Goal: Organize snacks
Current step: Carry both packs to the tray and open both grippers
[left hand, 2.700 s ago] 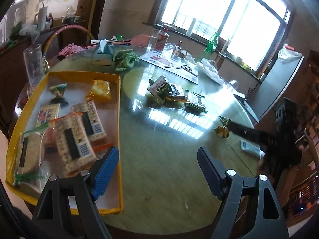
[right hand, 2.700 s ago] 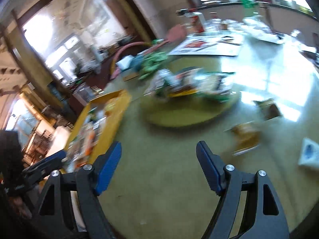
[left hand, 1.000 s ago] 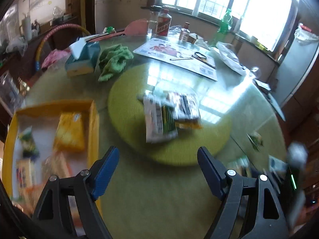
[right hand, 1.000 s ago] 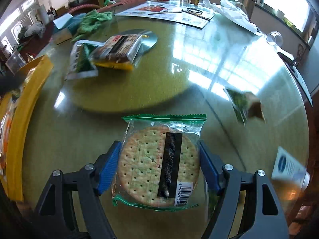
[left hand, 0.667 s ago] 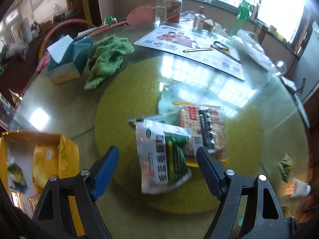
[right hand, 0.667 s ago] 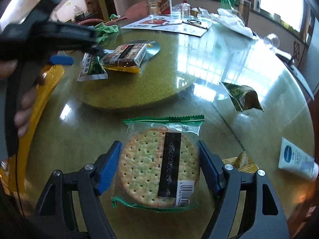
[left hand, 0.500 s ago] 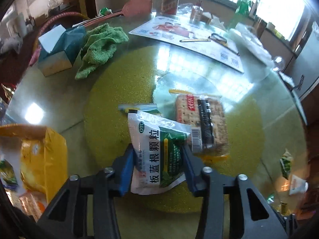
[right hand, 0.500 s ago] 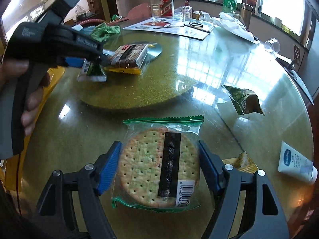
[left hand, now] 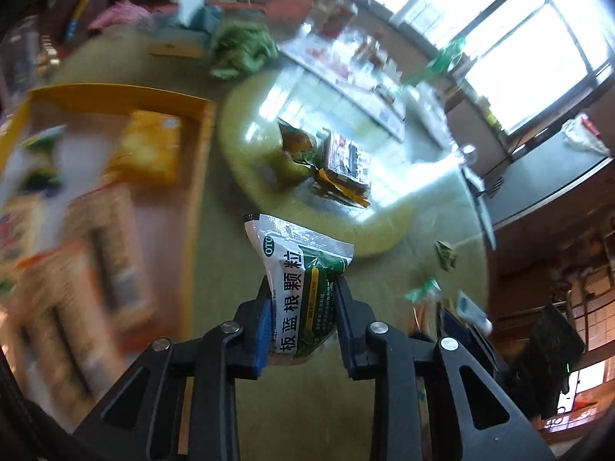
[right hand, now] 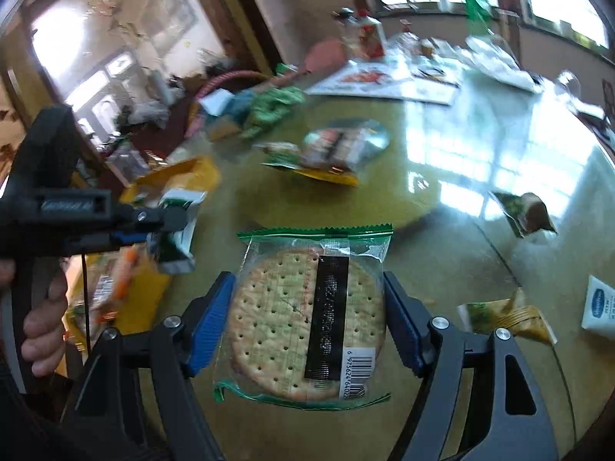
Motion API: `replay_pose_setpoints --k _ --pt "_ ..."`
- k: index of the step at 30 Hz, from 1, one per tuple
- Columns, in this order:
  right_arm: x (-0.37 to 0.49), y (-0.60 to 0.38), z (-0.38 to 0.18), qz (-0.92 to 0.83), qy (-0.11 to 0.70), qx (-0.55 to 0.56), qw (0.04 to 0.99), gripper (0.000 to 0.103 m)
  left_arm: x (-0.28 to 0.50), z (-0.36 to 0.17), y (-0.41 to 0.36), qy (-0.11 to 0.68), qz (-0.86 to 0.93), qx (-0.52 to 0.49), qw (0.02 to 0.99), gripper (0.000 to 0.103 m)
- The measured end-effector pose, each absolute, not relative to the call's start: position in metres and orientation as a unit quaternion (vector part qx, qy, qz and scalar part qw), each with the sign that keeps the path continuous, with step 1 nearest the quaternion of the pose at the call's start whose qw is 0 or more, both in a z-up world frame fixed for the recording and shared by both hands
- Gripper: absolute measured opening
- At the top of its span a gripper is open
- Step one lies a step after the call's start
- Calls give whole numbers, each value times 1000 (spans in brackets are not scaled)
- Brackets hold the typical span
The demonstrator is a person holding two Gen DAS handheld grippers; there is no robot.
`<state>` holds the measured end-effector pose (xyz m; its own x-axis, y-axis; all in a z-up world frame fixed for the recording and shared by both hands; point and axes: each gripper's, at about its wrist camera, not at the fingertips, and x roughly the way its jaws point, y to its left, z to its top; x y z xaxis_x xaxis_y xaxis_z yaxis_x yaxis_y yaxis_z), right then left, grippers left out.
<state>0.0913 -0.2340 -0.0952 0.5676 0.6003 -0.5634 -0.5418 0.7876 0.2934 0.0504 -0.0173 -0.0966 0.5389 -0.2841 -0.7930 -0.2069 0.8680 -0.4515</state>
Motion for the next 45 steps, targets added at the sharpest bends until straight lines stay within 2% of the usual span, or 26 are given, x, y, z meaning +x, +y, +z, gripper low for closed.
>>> replay_pose_setpoints --k 7,13,24,33,34,36,37,38,39,41,45 --pt "20 -187 -72 399 308 6 864 75 -40 -62 24 418 -2 -260 870 28" --pt "-9 -129 -71 429 317 -23 845 75 -73 -75 85 391 46 -309 866 28" --pt "11 -42 -75 426 354 -67 830 76 -44 -95 141 411 49 -309 856 28" --pt "60 30 -78 393 373 -82 836 76 0 -114 167 419 111 -243 868 30" --pt "61 33 -81 389 371 -84 839 76 0 -118 165 417 124 -230 871 33" --pt "61 39 -88 382 369 -92 843 76 -2 -122 163 406 139 -219 876 47" --pt "61 39 -92 377 373 -91 842 76 -6 -123 160 402 142 -217 878 59" --pt "61 38 -93 380 376 -87 841 76 -11 -121 156 396 143 -211 882 66" --pt "60 33 -90 382 370 -78 843 77 -14 -117 152 388 142 -201 888 69" --pt "56 21 -80 388 356 -48 849 85 -23 -109 144 365 150 -180 901 85" --pt "36 -12 -57 402 315 -9 860 90 -44 -98 130 329 194 -151 912 85"
